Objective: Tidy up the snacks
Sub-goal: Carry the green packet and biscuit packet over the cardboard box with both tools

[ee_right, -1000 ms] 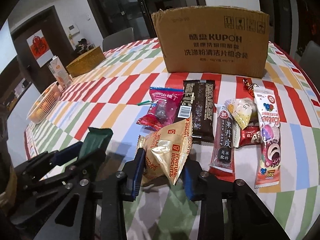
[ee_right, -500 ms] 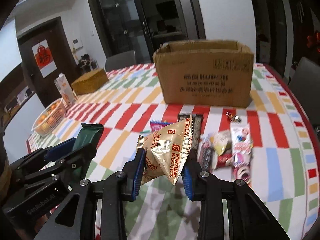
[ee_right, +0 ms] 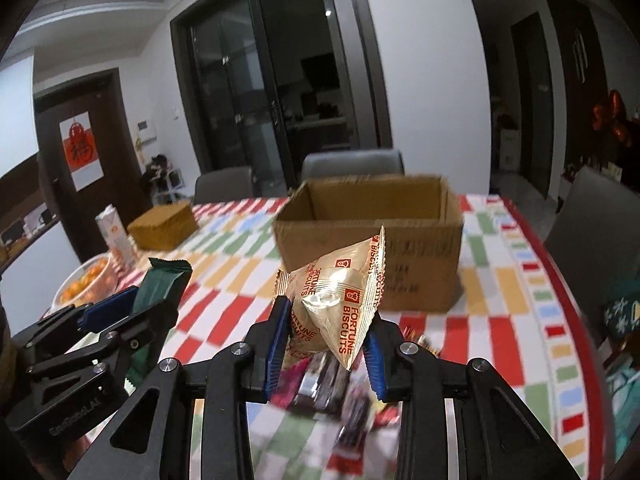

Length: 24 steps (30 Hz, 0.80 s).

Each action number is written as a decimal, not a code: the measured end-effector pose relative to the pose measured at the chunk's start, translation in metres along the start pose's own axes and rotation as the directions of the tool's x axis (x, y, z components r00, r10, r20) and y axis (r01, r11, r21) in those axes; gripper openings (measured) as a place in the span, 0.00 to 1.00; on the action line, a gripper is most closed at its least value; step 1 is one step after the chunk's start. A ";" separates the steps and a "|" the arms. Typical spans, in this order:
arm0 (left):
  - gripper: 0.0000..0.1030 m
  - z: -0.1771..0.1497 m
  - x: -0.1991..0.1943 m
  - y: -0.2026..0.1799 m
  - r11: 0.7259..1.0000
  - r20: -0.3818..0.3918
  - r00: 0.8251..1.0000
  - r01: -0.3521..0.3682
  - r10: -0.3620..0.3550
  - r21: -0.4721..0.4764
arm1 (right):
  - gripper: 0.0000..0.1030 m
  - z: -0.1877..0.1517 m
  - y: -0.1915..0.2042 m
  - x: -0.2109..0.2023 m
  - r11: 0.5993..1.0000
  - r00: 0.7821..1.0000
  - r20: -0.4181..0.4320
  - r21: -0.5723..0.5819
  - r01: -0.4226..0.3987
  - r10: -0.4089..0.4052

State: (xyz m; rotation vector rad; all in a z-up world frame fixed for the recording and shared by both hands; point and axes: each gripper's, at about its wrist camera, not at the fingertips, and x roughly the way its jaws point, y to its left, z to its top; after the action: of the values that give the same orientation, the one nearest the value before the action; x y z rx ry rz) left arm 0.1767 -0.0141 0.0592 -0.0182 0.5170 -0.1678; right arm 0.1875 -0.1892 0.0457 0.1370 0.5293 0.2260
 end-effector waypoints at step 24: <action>0.42 0.105 0.134 -0.019 0.996 -0.005 0.998 0.065 -0.065 0.056 | 0.34 0.101 -0.061 0.089 0.995 0.994 0.054 -0.017 0.094 -0.093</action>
State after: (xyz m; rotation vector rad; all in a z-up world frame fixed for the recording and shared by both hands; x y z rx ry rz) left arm 0.3404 -0.0572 0.0858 0.0204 0.5151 -0.2457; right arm 0.3250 -0.2335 0.0772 0.0986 0.4791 0.1353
